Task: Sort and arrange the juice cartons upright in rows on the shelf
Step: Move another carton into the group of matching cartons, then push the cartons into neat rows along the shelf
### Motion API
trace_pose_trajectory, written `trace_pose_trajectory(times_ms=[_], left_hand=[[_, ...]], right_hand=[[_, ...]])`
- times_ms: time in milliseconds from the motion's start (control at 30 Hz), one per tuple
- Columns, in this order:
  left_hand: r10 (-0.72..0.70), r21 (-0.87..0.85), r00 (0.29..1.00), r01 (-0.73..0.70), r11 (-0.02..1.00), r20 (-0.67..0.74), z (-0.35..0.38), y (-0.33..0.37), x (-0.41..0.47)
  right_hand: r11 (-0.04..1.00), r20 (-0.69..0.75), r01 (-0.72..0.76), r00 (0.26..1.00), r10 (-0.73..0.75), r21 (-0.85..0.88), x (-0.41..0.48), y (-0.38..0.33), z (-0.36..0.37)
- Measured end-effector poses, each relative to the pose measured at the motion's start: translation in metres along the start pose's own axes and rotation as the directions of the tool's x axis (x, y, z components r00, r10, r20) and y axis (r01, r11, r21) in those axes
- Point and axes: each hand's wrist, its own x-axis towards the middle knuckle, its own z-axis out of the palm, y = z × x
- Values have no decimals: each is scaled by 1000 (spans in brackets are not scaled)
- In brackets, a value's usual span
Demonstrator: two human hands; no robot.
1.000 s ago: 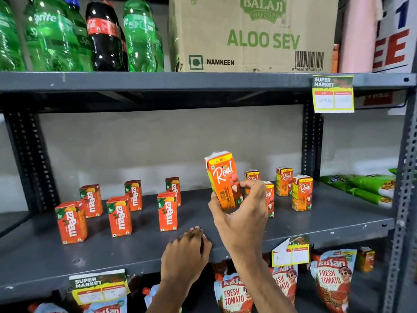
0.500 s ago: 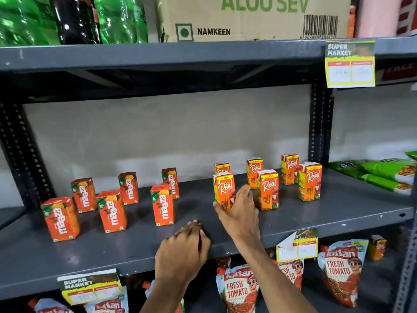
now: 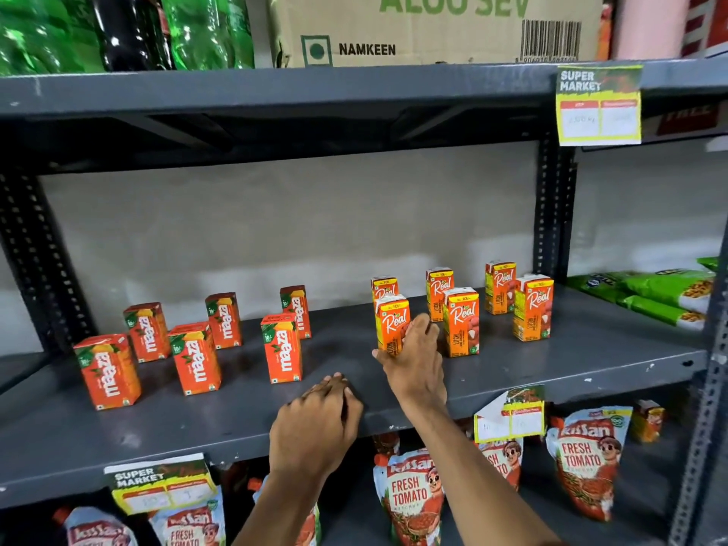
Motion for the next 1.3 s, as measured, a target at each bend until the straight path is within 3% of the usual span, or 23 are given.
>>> trace_pose_trajectory(times_ms=[267,500,667,767,900,1033,1167,1300], left_hand=[[-20,-41,999,22,999,48,3,-3,-2],[-88,-191,990,108,976,110,1,-4,-5],[-285,-442,935,351,826,211,1,3,9],[-347,-505,913,407,761,212,7,20,19],[-346,-572,930,354,740,127,15,56,46],[-510,-597,835,521,611,206,25,82,72],[-503,-371,832,555,745,235,39,85,79],[-429,-256,894,448,857,127,48,88,73]], right_hand=[[1000,7,2,1000,-2,-22,-5,-5,-4],[997,36,14,999,-11,-70,-17,-8,-11],[980,-71,120,991,-110,160,-21,6,-25],[975,-178,197,968,-177,103,-15,21,-44],[981,-296,192,939,-175,30,10,39,-73],[991,-199,91,977,-71,96,45,62,-85],[988,51,-9,999,1,152,57,84,-71],[984,90,-22,996,5,180,60,92,-62]])
